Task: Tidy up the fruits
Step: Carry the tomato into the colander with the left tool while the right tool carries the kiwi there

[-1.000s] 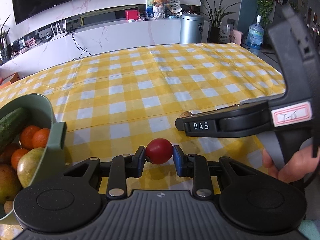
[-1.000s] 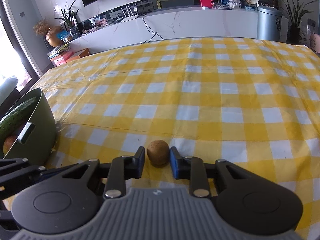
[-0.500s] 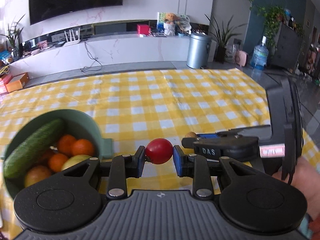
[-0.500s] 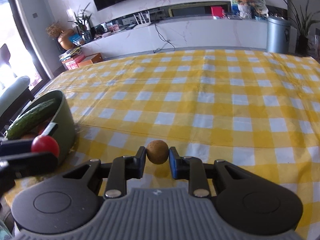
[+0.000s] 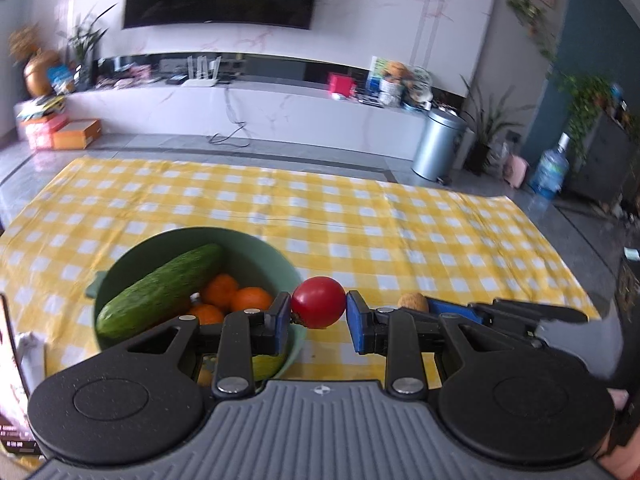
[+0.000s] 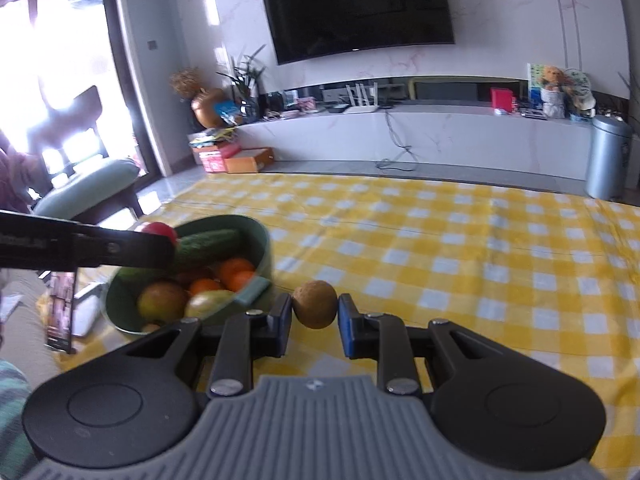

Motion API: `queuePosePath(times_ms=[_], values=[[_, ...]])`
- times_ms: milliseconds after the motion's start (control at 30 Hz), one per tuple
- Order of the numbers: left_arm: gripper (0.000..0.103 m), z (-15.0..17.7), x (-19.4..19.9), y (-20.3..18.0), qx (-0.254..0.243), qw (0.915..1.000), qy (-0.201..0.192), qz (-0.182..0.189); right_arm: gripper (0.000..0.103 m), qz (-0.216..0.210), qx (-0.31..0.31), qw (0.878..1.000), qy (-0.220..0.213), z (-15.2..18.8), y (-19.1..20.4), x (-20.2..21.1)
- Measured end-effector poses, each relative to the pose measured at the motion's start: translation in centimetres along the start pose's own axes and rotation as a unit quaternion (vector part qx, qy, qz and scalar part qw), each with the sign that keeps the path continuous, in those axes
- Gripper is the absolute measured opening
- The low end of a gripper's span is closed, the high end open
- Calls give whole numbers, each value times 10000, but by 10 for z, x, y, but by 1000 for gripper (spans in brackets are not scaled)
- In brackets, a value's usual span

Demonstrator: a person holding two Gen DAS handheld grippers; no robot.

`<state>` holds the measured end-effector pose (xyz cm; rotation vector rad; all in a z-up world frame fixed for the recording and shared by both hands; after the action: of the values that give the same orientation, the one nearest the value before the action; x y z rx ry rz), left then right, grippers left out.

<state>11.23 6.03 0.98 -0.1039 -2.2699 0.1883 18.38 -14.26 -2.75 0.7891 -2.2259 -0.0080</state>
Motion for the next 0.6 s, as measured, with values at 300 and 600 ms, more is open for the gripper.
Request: queuePosePath(times_ms=[300,600], values=[[33,-2,1,39,481,9986,200,37,21,-326,691,9969,189,-13,59,-14],[33,0,-12,68,590,9971,479,-52,21,-538,1664,9829,575,-25,107,-39]])
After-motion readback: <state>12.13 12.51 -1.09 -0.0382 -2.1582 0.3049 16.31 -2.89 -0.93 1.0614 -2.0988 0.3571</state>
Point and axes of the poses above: each gripper's, at about its wrist camera, not at the fingertips, and x roughly against the way its jaws point, y to its left, z to its underside, the point moved 2 cm from there along -x, roughly the way its jaws point, and after that the axes turned 10 degrees about y, right-handed, at the moved point
